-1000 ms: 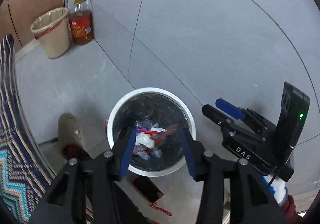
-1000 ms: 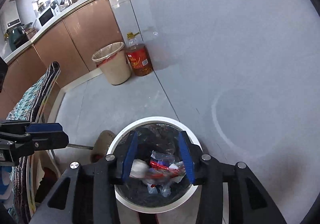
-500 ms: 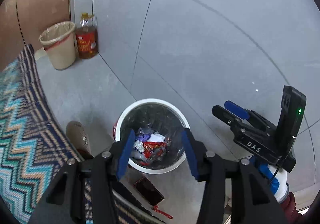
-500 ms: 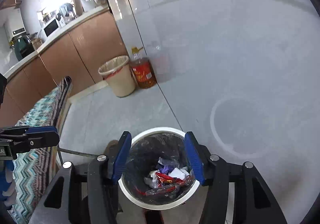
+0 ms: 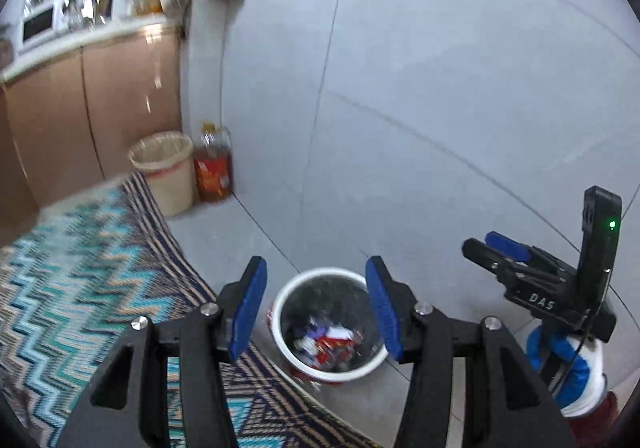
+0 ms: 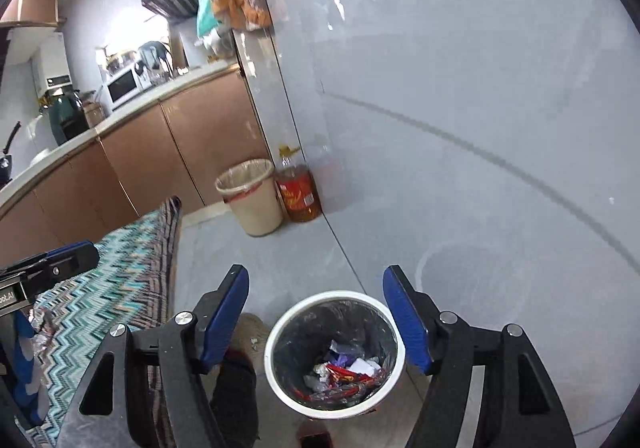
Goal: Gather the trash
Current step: 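Move both tools back toward the brown wrapper left on the cloth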
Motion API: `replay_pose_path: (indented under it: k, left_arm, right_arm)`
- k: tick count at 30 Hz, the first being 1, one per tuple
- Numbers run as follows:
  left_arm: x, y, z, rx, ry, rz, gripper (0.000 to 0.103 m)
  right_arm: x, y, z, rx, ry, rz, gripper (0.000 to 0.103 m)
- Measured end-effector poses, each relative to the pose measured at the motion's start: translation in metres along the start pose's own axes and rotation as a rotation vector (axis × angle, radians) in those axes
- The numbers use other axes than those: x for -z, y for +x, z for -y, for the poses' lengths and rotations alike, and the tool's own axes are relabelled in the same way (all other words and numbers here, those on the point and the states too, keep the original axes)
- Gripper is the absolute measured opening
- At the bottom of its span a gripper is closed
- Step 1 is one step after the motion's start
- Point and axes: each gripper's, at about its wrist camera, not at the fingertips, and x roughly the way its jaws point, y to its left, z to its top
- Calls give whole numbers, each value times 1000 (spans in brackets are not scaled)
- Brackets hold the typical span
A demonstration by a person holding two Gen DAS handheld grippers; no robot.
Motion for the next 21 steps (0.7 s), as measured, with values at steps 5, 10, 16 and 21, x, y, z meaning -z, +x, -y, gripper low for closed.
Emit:
replay_pose_path:
  k: [5,10,16,21]
  left_arm:
    - [-3,-44,-4,-18,23,54,49]
    - [1,-85,-10,-32,23,96,50]
    - [11,-142,-16,-86,33,194,58]
    - [20,-181,-33,-140,13,243,60]
  right_arm:
    - [-11,-30,-23,-28,-31,68,69]
    - [-21,-58,-50,-61,-77,132,71]
    - [-27,-90,-80,-92,-128,210,74]
    - [-32,-107,-107,-128,-166,255,75]
